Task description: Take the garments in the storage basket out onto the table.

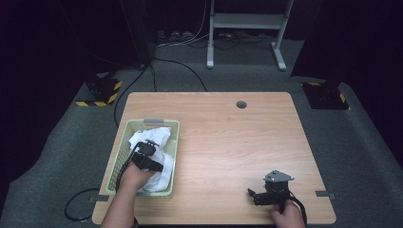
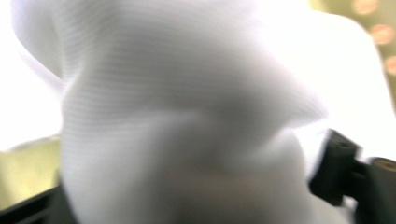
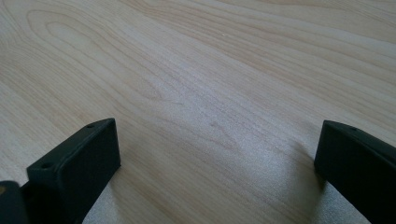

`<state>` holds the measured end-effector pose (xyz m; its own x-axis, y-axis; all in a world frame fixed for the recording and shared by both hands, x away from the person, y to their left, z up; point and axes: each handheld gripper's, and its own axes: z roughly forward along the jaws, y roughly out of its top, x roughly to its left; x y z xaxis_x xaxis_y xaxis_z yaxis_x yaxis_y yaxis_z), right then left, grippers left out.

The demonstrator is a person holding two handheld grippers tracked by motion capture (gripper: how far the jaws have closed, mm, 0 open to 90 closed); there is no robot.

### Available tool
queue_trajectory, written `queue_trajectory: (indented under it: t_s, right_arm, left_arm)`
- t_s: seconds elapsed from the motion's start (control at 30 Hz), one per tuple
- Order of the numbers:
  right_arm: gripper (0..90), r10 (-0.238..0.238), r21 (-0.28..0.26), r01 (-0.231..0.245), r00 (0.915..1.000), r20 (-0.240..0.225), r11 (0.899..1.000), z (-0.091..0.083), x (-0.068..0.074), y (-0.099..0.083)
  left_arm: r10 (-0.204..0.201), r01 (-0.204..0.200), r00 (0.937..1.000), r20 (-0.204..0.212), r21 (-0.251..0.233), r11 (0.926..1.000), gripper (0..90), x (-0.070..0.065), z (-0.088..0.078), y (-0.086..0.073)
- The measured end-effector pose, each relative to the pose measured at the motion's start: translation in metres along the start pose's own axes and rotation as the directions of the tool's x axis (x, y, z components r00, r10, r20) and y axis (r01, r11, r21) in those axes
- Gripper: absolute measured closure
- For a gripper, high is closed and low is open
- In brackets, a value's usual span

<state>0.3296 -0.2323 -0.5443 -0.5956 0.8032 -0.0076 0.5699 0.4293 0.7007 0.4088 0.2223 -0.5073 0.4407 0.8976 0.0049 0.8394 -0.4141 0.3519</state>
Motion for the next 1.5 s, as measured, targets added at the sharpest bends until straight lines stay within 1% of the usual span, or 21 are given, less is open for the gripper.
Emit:
queue_trajectory:
  t_s: [0.03,0.17,0.27,0.37,0.53,0.67,0.73,0.8,0.83,0.87,0.93,1.0,1.03,1.07,1.1,1.33,1.37,1.4,1.43,1.47,1.5]
  right_arm:
    - [0.0,0.0,0.0,0.0,1.0,0.0,1.0,0.0,0.0,0.0]
    - [0.0,0.001,0.0,-0.001,1.0,0.0,1.0,0.0,0.0,0.0]
    - [0.0,0.002,0.0,-0.002,1.0,-0.001,1.0,0.0,0.0,0.0]
    - [0.0,0.003,0.0,-0.003,1.0,-0.001,1.0,0.0,0.0,0.0]
    - [0.0,0.007,-0.003,-0.007,1.0,-0.006,1.0,0.0,-0.001,0.0]
    - [0.0,0.006,-0.003,-0.006,1.0,-0.006,1.0,0.0,-0.001,0.0]
    - [0.0,0.008,-0.006,-0.008,0.9999,-0.01,1.0,0.0,-0.001,0.0]
    - [0.0,0.008,-0.006,-0.008,0.9999,-0.011,1.0,0.0,-0.001,0.0]
    - [0.0,0.006,-0.004,-0.006,0.9999,-0.009,1.0,0.0,-0.001,0.0]
    - [0.0,0.006,-0.004,-0.006,0.9999,-0.009,1.0,0.0,-0.001,0.0]
    - [0.0,0.003,-0.002,-0.003,1.0,-0.008,1.0,0.0,-0.001,0.0]
    - [0.0,0.004,-0.002,-0.004,1.0,-0.008,1.0,0.0,-0.001,0.0]
    - [0.0,0.003,-0.002,-0.003,1.0,-0.008,1.0,0.0,-0.001,0.0]
    - [0.0,0.003,-0.002,-0.003,1.0,-0.008,1.0,0.0,-0.001,0.0]
    - [0.0,0.002,-0.001,-0.002,1.0,-0.007,1.0,0.0,-0.001,0.0]
    - [0.0,0.001,0.0,-0.001,1.0,-0.006,1.0,0.0,0.0,0.0]
    - [0.0,0.001,0.0,-0.001,1.0,-0.006,1.0,0.0,0.0,0.0]
    - [0.0,0.001,0.0,-0.001,1.0,-0.006,1.0,0.0,0.0,0.0]
    - [0.0,0.001,0.0,-0.001,1.0,-0.006,1.0,0.0,-0.001,0.0]
    - [0.0,0.001,0.0,-0.001,1.0,-0.006,1.0,0.0,-0.001,0.0]
    - [0.0,0.001,0.0,-0.001,1.0,-0.006,1.0,0.0,-0.001,0.0]
  left_arm:
    - [0.0,0.0,1.0,0.0,0.0,1.0,38.0,0.0,0.0,0.0]
    - [0.032,-0.031,0.9994,0.017,-0.02,0.9993,51.9,-0.005,-0.002,-0.001]
    - [0.03,-0.03,0.9994,0.016,-0.009,0.9995,60.0,-0.009,-0.003,0.0]
    - [0.021,-0.021,0.9996,0.02,-0.008,0.9997,61.7,-0.008,-0.003,0.0]
    - [-0.01,0.01,0.9992,0.038,-0.001,0.9999,62.7,-0.006,-0.003,0.001]
    - [-0.002,0.002,0.9996,0.029,-0.002,1.0,63.0,-0.007,-0.006,0.003]
    - [0.011,-0.01,0.9996,0.027,-0.013,0.9999,62.7,-0.007,-0.008,0.002]
    - [0.007,-0.007,0.9997,0.025,-0.022,0.9997,62.5,-0.006,-0.009,0.001]
    - [0.01,-0.009,0.9998,0.016,-0.047,0.9988,62.4,-0.006,-0.015,0.0]
    - [0.01,-0.009,0.9998,0.016,-0.047,0.9988,62.5,-0.006,-0.015,0.0]
    - [0.004,-0.003,0.9999,0.013,-0.1,0.995,62.5,-0.006,-0.025,-0.002]
    - [0.013,-0.012,0.9999,0.006,-0.135,0.9908,62.4,-0.007,-0.033,-0.003]
    - [0.021,-0.021,0.9998,0.003,-0.159,0.987,62.4,-0.007,-0.038,-0.004]
    - [0.021,-0.021,0.9998,0.003,-0.159,0.987,62.4,-0.007,-0.038,-0.004]
    - [0.027,-0.028,0.9996,-0.004,-0.189,0.9816,62.4,-0.009,-0.044,-0.006]
    - [0.029,-0.032,0.9994,-0.017,-0.285,0.958,62.2,-0.011,-0.061,-0.011]
    - [0.03,-0.034,0.9994,-0.02,-0.304,0.952,62.2,-0.012,-0.064,-0.012]
    - [0.03,-0.034,0.9994,-0.02,-0.304,0.952,61.5,-0.012,-0.064,-0.012]
    - [0.032,-0.035,0.9994,-0.017,-0.316,0.948,61.5,-0.012,-0.065,-0.013]
    - [0.032,-0.034,0.9994,-0.012,-0.342,0.9391,61.3,-0.011,-0.068,-0.015]
    - [0.025,-0.029,0.9996,-0.016,-0.355,0.9345,61.2,-0.01,-0.069,-0.015]
